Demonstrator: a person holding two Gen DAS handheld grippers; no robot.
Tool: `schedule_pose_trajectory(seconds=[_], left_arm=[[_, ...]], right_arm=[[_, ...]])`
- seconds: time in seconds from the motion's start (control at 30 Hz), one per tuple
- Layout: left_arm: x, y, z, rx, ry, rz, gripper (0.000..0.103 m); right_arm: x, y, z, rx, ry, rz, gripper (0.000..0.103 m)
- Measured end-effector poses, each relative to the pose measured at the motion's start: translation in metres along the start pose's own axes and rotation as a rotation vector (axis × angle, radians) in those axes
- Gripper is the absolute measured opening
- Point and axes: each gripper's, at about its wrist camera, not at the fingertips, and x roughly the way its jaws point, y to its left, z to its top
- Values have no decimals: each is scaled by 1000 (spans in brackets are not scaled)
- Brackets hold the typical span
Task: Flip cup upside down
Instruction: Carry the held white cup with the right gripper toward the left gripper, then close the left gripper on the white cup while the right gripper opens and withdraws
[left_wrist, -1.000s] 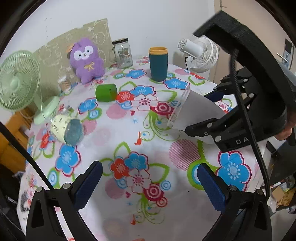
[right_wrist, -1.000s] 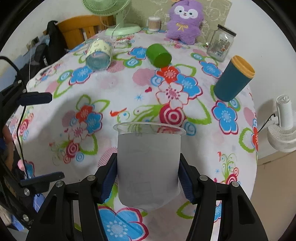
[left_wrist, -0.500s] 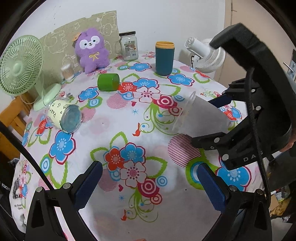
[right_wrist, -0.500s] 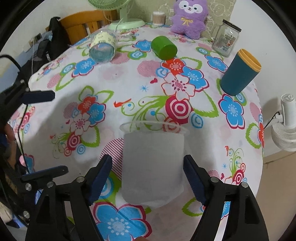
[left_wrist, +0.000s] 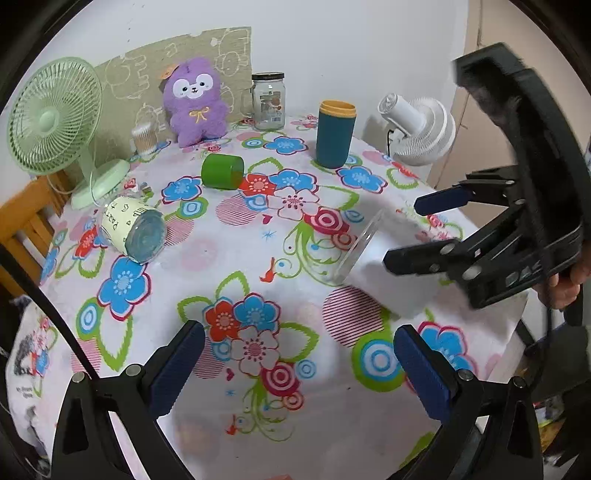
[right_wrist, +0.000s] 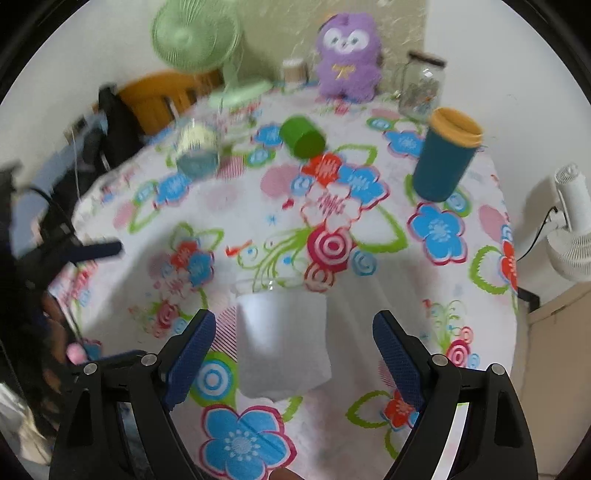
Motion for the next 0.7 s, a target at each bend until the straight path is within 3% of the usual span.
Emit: schedule_pose_trajectory(seconds=[0.17,0.33,0.53,0.7], left_arm=[[0,-9,14,-101,-2,-81,103],[11,-30,29,-198,13,-130,103],[30,-54,42,-297,53,-62,103],[48,-66,44,-375,85,-54,103]], right_arm=[[-43,-32,-5,55,-119,-81,89],[-65,-74,-21,130,-161,-105,89],[-54,-112,-49,196,-124,-122,89],[-40,-131,-68,237,-100,-100,89]])
